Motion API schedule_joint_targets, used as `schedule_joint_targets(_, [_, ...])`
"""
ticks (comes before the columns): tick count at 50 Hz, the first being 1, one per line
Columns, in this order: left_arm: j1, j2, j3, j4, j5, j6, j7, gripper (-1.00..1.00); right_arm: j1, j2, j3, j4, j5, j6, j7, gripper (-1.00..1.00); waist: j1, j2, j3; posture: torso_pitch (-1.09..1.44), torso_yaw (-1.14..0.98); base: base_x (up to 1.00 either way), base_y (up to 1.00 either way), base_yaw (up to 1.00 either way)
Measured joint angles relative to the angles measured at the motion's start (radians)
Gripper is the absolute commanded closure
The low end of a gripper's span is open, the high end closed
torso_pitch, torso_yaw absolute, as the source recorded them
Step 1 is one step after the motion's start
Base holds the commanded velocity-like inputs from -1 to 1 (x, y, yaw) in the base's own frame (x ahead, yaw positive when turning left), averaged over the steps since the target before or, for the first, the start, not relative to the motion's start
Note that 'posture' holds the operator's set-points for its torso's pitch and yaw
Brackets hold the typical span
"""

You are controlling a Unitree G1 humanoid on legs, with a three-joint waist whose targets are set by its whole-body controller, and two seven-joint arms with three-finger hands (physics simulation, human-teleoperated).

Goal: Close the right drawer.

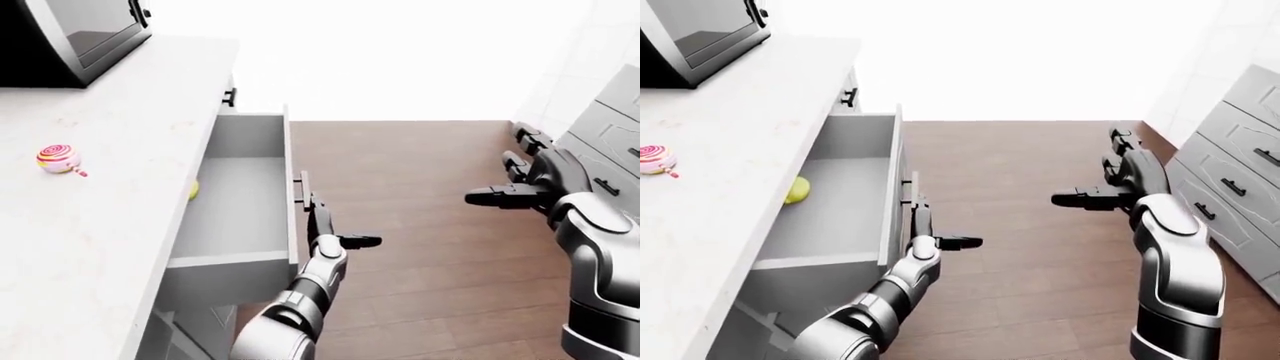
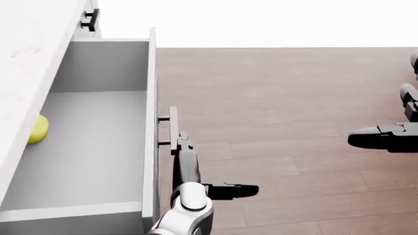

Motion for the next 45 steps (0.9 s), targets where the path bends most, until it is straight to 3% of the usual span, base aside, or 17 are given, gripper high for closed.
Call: schedule_joint_targets(45, [-0.07, 0.128, 0.083, 0.043, -0.073, 0.029, -0.065, -1.0, -0.001, -0.006, -0.005, -0.014, 0.0, 0.014, 0.002, -1.0, -0.031, 0.021, 0.004, 0.0, 0.0, 0.0, 0.0, 0.0])
